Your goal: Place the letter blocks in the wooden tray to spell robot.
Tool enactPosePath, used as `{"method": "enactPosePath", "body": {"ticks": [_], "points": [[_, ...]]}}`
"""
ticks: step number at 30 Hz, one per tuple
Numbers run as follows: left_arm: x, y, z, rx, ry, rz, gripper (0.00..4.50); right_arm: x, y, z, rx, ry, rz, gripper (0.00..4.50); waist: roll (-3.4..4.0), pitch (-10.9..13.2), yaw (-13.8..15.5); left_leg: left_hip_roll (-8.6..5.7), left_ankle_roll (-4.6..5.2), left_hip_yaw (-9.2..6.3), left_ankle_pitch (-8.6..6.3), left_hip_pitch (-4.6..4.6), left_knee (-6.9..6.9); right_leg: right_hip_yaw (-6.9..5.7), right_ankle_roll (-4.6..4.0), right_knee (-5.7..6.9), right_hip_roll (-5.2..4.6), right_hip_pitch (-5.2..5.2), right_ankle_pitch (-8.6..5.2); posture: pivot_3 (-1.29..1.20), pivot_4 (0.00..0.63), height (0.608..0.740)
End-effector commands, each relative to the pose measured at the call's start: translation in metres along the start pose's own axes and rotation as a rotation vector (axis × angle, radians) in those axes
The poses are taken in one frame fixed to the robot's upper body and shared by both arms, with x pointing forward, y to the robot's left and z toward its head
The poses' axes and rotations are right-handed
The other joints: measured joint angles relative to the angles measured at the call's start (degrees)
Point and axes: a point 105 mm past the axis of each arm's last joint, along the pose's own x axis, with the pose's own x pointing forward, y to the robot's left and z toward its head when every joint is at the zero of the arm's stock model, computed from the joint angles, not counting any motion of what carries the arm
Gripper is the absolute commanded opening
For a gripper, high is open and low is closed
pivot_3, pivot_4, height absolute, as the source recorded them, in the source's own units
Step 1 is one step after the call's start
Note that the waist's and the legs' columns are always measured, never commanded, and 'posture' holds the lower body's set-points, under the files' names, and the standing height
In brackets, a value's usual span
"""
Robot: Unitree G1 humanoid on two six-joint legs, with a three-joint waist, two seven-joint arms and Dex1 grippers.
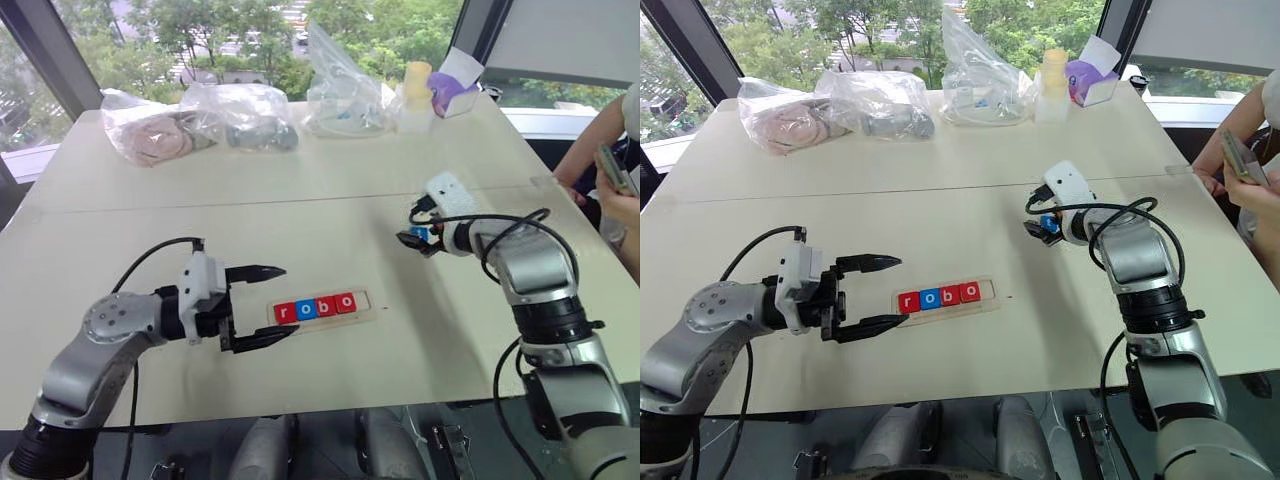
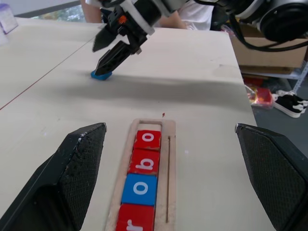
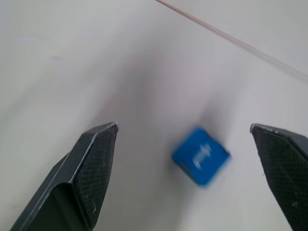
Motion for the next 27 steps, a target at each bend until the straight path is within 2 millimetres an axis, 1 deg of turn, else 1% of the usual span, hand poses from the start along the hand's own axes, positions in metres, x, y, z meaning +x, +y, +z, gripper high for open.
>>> {"method": "enactPosePath", "body": {"ticks": [1,6,8,12,13,15,17,18,19,20,24,26,27], "points": [[0.003,0.000,0.006,0.030,-0.019,-0.012,4.50,-0.001,-0.010,-0.002,0.069,0.001,-0.118,4.48,0.01,0.00,-0.08,0.00,0.00,0.00,0.00,0.00,0.00,0.00,0.00,0.00,0.01,0.00,0.00,0.00,0.150,0.740],[0.003,0.001,0.005,0.032,-0.019,-0.016,4.50,0.010,-0.004,-0.009,0.221,0.031,-0.146,4.48,0.02,-0.01,-0.14,0.00,0.00,0.00,0.00,0.02,-0.01,0.00,0.02,0.02,0.05,0.00,0.02,0.00,0.150,0.740],[0.002,0.002,0.005,0.034,-0.018,-0.015,4.50,0.014,-0.002,-0.010,0.247,0.039,-0.148,4.48,0.03,-0.02,-0.16,0.00,0.01,0.01,0.01,0.02,-0.01,0.00,0.16,0.02,0.05,0.00,0.09,0.00,0.150,0.740],[0.001,0.002,0.005,0.037,-0.016,-0.008,4.50,0.022,0.003,-0.017,0.286,0.077,-0.148,4.48,0.03,-0.03,-0.31,0.00,0.01,0.02,0.01,0.06,-0.01,0.00,0.15,0.03,0.07,0.04,0.11,0.00,0.150,0.740],[0.001,0.002,0.005,0.037,-0.016,-0.004,4.50,0.022,0.004,-0.018,0.287,0.078,-0.148,4.24,0.04,-0.04,-0.32,0.01,0.01,0.01,0.01,0.07,-0.01,0.00,0.15,0.03,0.08,0.06,0.11,0.00,0.150,0.740],[0.001,0.002,0.005,0.037,-0.016,0.003,4.50,0.024,0.009,-0.018,0.297,0.082,-0.141,3.57,0.05,-0.05,-0.35,0.01,0.01,0.01,0.01,0.09,-0.01,0.00,0.15,0.04,0.09,0.07,0.11,0.00,0.150,0.740],[0.001,0.001,0.005,0.035,-0.016,0.007,4.50,0.026,0.014,-0.019,0.294,0.087,-0.135,2.47,0.04,-0.08,-0.37,0.01,0.01,0.01,0.01,0.11,-0.01,0.00,0.16,0.04,0.09,0.09,0.11,0.00,0.150,0.740],[0.001,0.001,0.005,0.034,-0.017,0.009,4.50,0.026,0.015,-0.019,0.294,0.088,-0.136,2.09,0.04,-0.09,-0.38,0.01,0.01,0.02,0.01,0.12,-0.01,0.00,0.16,0.04,0.09,0.10,0.11,0.00,0.150,0.740],[0.001,0.001,0.005,0.033,-0.018,0.009,4.50,0.026,0.017,-0.019,0.291,0.092,-0.136,1.52,0.03,-0.09,-0.30,0.01,0.01,0.01,0.01,0.12,-0.01,0.00,0.16,0.04,0.09,0.11,0.11,0.00,0.150,0.740],[0.001,0.001,0.005,0.032,-0.018,0.010,4.50,0.026,0.019,-0.019,0.287,0.098,-0.131,1.14,0.02,-0.10,-0.24,0.01,0.01,0.00,0.01,0.13,0.00,0.00,0.15,0.04,0.09,0.12,0.11,0.00,0.150,0.740],[0.003,-0.001,0.005,0.026,-0.024,0.010,4.50,0.013,0.025,-0.025,0.275,0.133,-0.118,1.15,0.04,-0.11,-0.24,0.01,0.01,-0.01,0.01,0.13,0.00,-0.01,0.14,0.05,0.09,0.13,0.10,0.00,0.150,0.740],[0.003,-0.002,0.003,0.018,-0.027,0.007,4.50,-0.008,0.035,-0.035,0.293,0.179,-0.078,1.15,0.04,-0.11,0.07,0.00,0.01,-0.03,0.01,0.12,-0.05,-0.01,0.16,0.05,0.08,0.10,0.11,0.00,0.150,0.740],[0.003,-0.003,0.002,0.012,-0.028,0.003,4.50,-0.021,0.045,-0.045,0.294,0.188,-0.035,1.15,0.04,-0.13,0.15,0.00,0.01,-0.10,0.01,0.10,-0.10,-0.04,0.16,0.05,0.07,0.09,0.11,0.00,0.150,0.740]]}}
